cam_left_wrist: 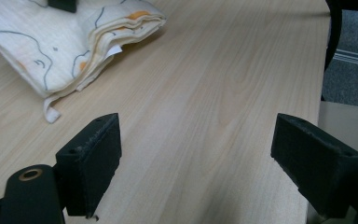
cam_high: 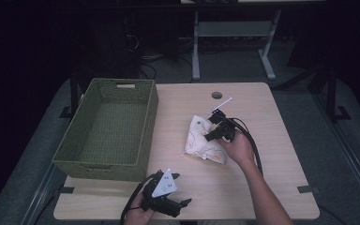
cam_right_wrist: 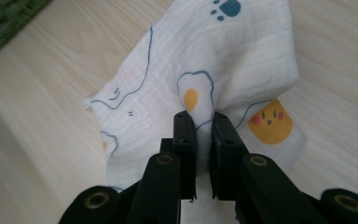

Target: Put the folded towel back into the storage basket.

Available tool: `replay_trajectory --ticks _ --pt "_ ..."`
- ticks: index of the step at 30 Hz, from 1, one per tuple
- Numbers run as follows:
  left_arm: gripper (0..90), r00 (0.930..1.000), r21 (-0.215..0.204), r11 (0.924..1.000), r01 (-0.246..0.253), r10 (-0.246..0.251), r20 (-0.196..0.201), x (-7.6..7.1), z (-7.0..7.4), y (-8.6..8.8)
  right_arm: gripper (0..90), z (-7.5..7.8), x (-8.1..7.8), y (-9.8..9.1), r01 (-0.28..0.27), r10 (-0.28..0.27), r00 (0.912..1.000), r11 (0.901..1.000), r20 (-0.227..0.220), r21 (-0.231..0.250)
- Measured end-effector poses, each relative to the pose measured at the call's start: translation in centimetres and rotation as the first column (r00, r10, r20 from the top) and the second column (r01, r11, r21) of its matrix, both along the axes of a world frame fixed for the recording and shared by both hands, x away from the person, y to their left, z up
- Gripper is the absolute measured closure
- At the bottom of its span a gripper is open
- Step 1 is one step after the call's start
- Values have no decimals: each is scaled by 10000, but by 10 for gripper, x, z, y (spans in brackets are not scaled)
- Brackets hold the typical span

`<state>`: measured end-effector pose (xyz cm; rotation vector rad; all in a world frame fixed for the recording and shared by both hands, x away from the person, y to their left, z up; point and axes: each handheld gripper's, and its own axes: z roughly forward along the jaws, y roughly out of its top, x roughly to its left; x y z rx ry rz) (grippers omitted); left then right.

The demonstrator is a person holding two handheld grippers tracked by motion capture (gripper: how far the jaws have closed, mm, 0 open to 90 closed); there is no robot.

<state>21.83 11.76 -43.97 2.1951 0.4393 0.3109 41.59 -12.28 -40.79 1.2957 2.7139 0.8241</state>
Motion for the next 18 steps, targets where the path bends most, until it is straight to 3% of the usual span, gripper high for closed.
replay_trajectory --ticks 18 --pt "162 10000 16 10000 49 -49 -4 0 0 0 823 34 -2 11 -302 288 9986 9990 433 316"
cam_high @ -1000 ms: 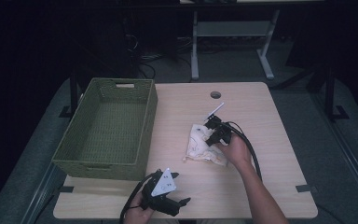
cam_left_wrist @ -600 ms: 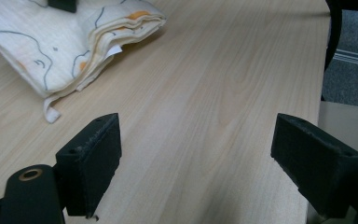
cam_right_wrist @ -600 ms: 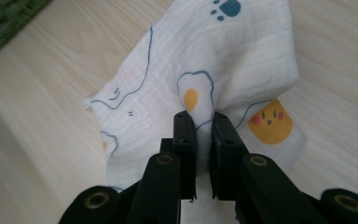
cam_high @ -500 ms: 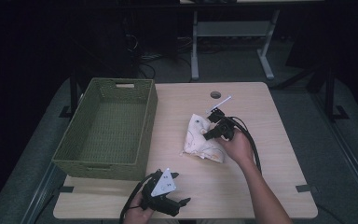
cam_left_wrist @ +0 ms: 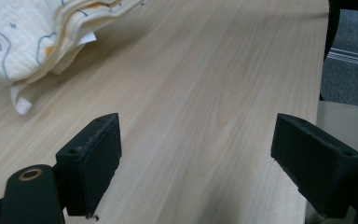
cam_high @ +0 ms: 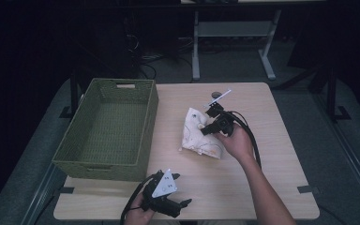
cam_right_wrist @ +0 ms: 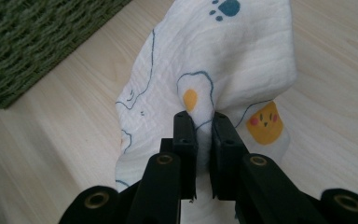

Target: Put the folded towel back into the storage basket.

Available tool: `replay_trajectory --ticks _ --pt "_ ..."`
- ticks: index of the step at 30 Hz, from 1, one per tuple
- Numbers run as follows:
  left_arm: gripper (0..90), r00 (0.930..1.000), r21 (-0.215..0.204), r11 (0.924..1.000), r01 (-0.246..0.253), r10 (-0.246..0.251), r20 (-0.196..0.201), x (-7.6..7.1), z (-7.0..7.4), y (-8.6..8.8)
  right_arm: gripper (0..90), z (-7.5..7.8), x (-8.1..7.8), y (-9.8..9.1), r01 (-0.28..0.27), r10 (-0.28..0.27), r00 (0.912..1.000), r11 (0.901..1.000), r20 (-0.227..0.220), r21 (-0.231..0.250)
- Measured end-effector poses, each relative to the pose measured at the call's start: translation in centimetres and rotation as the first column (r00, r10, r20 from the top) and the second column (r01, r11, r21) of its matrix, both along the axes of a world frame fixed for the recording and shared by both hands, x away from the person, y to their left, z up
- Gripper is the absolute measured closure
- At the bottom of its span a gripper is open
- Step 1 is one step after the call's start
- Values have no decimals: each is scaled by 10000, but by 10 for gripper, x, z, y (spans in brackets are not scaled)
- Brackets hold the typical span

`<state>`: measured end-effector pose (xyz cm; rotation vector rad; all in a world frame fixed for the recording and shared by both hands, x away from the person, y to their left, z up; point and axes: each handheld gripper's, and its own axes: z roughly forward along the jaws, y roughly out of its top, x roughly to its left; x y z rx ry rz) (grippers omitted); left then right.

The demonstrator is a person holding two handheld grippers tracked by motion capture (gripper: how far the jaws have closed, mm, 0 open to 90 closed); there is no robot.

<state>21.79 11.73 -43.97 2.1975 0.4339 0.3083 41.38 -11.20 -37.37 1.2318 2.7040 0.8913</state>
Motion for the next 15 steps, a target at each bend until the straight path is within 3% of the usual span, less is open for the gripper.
replay_trajectory --ticks 15 --pt "161 10000 47 10000 61 -61 6 0 -1 -2 823 25 2 12 -309 308 9995 9990 32 319"
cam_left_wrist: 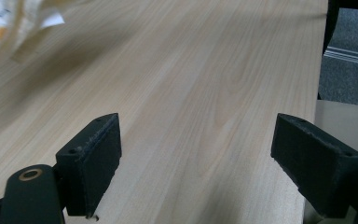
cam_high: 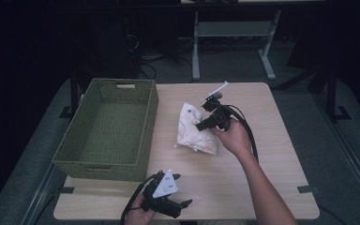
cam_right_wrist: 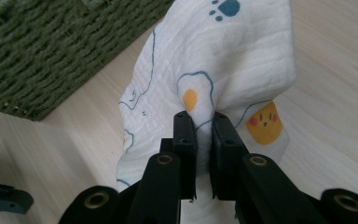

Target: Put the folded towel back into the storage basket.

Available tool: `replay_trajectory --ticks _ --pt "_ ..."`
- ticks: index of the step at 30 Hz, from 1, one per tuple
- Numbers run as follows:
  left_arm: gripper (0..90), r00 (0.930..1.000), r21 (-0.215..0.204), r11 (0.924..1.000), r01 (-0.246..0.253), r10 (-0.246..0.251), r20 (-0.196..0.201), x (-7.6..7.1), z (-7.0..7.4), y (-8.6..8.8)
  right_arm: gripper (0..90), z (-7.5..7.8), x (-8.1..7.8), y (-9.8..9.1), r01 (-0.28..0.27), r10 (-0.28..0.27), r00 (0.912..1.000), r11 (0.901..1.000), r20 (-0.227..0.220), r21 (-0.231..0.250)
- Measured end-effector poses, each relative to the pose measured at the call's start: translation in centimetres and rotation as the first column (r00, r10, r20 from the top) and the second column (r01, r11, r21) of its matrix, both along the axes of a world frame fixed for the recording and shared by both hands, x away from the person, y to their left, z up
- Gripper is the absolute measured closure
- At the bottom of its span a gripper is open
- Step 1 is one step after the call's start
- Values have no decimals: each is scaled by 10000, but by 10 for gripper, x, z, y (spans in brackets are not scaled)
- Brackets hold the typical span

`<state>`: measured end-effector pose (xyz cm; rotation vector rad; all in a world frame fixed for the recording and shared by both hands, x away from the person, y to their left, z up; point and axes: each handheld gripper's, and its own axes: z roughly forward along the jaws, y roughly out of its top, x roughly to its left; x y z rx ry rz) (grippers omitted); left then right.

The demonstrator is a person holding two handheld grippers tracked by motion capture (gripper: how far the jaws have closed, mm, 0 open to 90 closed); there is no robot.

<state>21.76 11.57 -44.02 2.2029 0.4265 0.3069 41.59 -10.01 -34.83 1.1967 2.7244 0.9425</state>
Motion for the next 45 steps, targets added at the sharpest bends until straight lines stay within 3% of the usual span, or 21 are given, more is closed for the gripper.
replay_trajectory --ticks 11,26,45 --pt "162 10000 -4 10000 2 -2 -6 0 0 0 822 33 1 16 -283 277 9995 9986 136 444" --pt "161 10000 -27 10000 80 -80 -54 0 0 -1 822 70 4 57 -919 899 9952 9945 389 511" --pt "162 9997 113 9997 229 -229 27 -2 0 -4 822 97 10 118 -1605 1580 9861 9858 516 496"
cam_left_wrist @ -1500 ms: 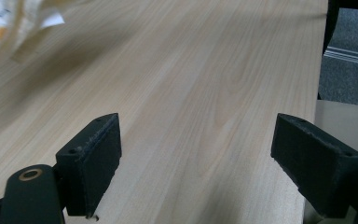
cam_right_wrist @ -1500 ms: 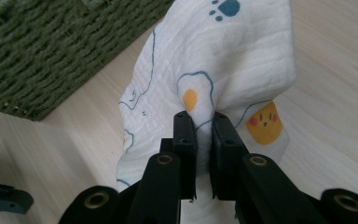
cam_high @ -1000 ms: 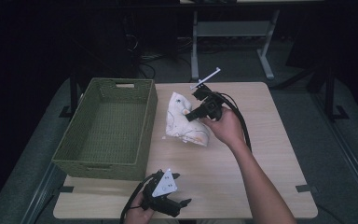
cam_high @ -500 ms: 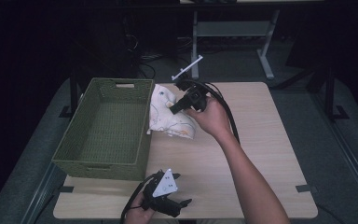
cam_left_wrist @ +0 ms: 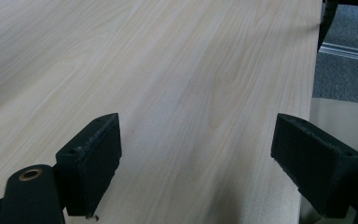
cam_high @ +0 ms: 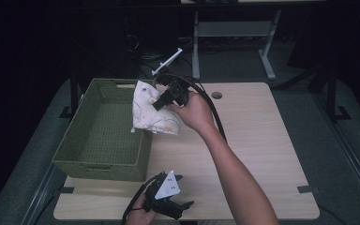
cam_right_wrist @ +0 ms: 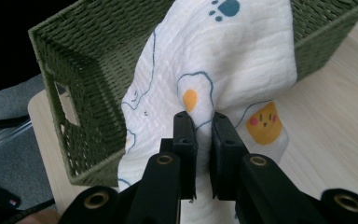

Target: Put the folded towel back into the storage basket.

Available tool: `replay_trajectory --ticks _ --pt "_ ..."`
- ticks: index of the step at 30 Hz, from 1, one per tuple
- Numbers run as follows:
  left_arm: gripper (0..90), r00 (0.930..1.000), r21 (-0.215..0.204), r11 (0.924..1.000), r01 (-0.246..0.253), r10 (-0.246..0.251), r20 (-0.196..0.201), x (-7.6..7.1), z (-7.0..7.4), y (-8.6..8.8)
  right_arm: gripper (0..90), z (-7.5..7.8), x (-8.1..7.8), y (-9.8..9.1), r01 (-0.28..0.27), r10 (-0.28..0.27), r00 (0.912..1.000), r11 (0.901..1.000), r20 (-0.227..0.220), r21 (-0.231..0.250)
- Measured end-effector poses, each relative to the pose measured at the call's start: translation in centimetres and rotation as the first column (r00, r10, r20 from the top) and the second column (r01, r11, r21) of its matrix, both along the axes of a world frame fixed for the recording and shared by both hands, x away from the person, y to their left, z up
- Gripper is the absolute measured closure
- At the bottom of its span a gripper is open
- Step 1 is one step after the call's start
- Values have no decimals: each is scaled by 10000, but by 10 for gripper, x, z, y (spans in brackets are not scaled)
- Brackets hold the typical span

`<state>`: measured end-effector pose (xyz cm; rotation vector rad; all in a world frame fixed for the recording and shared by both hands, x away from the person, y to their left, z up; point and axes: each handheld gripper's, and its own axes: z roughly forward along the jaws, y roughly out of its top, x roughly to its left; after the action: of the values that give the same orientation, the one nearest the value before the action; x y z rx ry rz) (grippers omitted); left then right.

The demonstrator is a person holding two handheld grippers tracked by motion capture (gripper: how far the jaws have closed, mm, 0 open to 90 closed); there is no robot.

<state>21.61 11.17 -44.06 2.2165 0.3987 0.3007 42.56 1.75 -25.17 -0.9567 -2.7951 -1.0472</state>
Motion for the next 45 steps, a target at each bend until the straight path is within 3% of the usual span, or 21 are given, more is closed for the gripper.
replay_trajectory --ticks 12,45 --pt "162 10000 2 10000 71 -71 34 -1 0 -1 822 1 3 38 -483 484 9988 9988 -108 110" --pt "161 9995 79 9997 218 -219 221 -4 0 -4 821 -22 15 102 -956 968 9933 9952 -628 213"
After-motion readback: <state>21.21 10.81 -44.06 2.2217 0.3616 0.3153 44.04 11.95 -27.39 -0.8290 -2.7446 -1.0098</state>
